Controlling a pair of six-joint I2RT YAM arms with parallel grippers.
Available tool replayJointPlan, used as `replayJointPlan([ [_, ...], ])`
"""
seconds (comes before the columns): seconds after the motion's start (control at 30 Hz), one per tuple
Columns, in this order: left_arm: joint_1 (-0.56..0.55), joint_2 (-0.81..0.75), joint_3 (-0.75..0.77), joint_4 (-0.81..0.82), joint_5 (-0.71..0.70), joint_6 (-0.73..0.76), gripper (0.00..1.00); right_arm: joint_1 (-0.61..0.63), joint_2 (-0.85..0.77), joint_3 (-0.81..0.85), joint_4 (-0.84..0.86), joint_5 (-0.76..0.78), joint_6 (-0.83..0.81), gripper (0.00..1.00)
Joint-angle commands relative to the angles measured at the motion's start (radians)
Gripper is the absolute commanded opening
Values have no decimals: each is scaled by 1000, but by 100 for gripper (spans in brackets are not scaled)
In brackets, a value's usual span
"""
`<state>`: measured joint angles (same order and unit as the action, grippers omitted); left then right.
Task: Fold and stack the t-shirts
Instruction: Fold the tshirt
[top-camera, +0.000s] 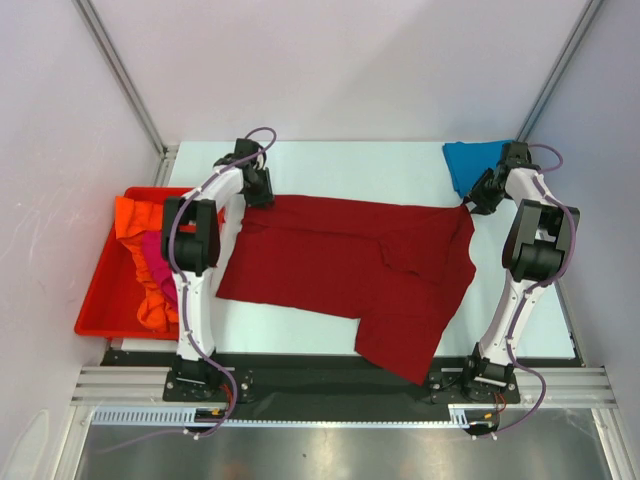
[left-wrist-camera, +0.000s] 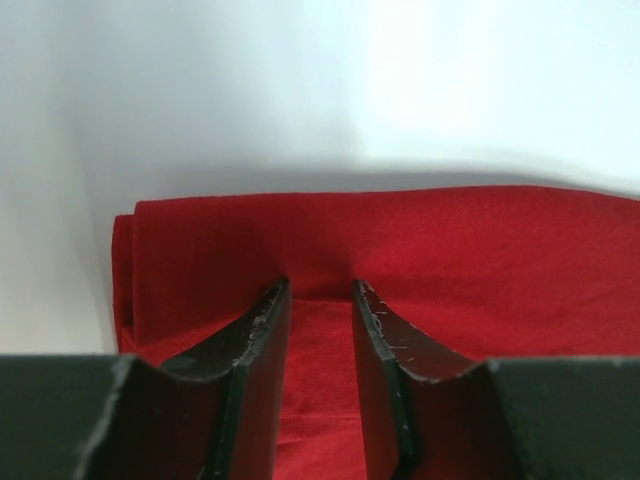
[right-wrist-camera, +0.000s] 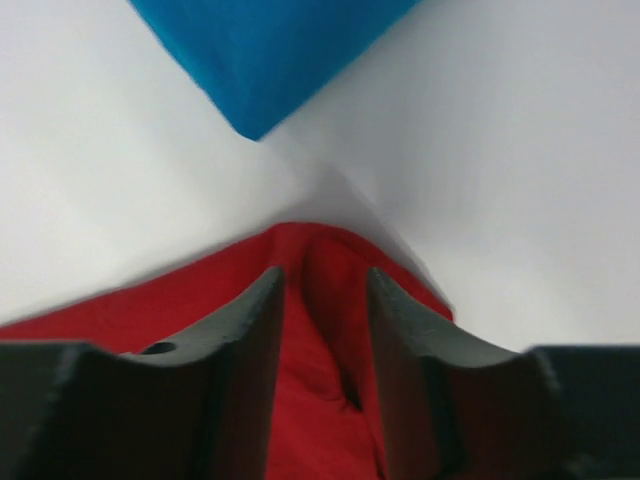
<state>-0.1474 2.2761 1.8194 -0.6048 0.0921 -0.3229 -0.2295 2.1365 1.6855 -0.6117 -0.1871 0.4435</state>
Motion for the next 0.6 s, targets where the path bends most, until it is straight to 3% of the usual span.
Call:
replayJointPlan([
  [0.0,8,-90,-35,-7,8,4,38,-4,-70,33,-81,69,-57,45],
  [0.13,8,-214,-138,22,-28,13,39,10,-182,-71,-148,138,-120,47],
  [0.3,22,-263,-258,40,-66,25,36,91,-329,-167,-148,110,-127,45],
  [0.47,43,-225,-282,36,-89,47,32,176,-369,-265,-142,19,-89,36],
  [0.57,66,-207,-293,40,-115,47,29,219,-389,-328,-100,15,-72,25],
])
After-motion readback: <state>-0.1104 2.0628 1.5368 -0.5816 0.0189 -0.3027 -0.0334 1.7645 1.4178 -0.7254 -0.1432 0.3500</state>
